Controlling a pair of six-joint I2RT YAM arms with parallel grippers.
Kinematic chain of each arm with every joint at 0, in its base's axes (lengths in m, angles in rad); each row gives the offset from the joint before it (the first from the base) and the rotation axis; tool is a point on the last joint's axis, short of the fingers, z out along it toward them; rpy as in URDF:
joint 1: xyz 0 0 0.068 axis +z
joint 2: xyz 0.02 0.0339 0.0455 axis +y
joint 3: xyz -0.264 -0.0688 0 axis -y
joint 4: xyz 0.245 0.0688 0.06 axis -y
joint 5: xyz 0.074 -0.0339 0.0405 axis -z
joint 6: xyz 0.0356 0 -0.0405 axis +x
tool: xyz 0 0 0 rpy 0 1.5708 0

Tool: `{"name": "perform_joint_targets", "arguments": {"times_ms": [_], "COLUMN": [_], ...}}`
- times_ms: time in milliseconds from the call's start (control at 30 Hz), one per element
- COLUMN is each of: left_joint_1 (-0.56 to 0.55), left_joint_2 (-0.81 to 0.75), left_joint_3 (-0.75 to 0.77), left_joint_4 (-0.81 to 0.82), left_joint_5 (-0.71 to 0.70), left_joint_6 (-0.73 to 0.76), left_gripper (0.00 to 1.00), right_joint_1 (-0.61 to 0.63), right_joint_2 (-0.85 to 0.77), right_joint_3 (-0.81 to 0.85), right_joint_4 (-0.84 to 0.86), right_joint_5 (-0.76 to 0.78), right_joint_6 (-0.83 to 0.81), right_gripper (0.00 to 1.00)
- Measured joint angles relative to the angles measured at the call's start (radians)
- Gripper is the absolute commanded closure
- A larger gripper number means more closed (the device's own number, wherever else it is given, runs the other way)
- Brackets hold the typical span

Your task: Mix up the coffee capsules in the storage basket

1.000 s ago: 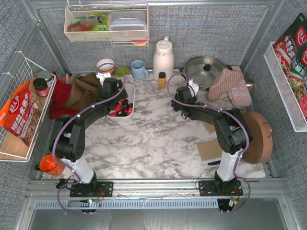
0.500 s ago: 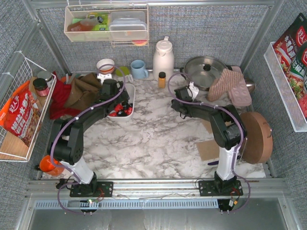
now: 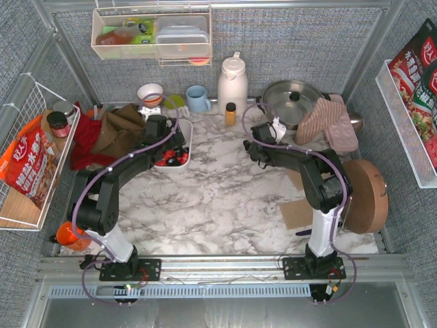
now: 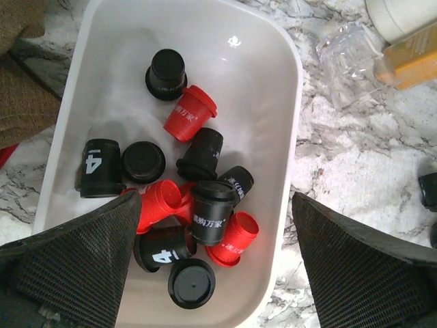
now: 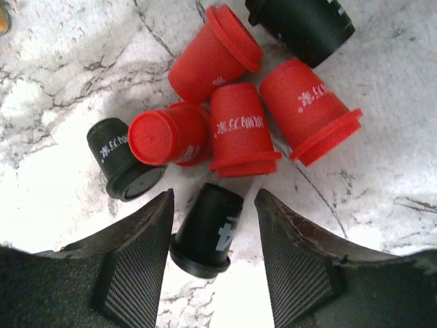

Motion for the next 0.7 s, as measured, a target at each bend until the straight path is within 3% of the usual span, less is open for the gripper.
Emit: {"name": "perform_joint_targets", "arguments": {"times_ms": [233, 367, 500, 700], "left_joint_1": [-0.001, -0.001, -0.002, -0.003], "left_joint_2": [-0.01, -0.012, -0.024, -0.032], "left_joint_3": [-0.016, -0.023, -0.026, -0.031], "left_joint_4": [0.0, 0.0, -0.001, -0.001], "left_joint_5": [0.003, 0.004, 0.006, 0.006], "left_joint_6": [-0.004, -0.01, -0.013, -0.019], "left_gripper": [0.01, 0.01, 0.01, 0.01], "right_joint_1": [0.003, 0.006, 0.005, 0.006], "right_joint_2": [-0.039, -0.045, -0.035, -0.029], "right_joint_3": [-0.037, -0.047, -0.039, -0.033], "right_joint_4": [-0.021, -0.018, -0.021, -0.022], "right_joint_5": [-0.04, -0.044, -0.039, -0.042], "right_joint_6": [0.01, 0.011, 0.011, 0.015], "right_gripper": [0.32, 0.38, 0.5, 0.56]}}
